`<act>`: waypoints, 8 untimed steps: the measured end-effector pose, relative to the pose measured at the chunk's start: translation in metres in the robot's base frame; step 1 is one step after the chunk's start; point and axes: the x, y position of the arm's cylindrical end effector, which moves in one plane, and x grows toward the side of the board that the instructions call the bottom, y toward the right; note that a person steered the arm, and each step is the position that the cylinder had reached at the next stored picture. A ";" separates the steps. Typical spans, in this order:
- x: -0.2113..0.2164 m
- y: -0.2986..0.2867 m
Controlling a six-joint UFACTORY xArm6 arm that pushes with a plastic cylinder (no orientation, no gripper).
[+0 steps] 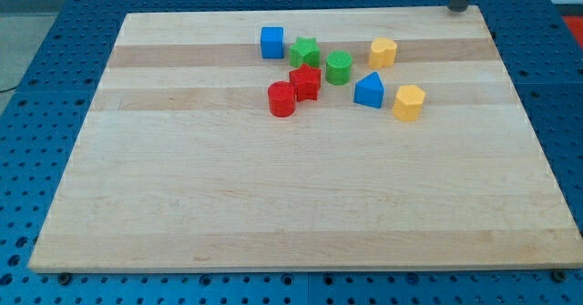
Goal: Point your arm at blue cube
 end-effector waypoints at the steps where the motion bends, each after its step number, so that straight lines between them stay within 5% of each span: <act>1: 0.000 0.000; 3: 0.002 0.000; 6: 0.144 -0.004; 8: 0.055 -0.074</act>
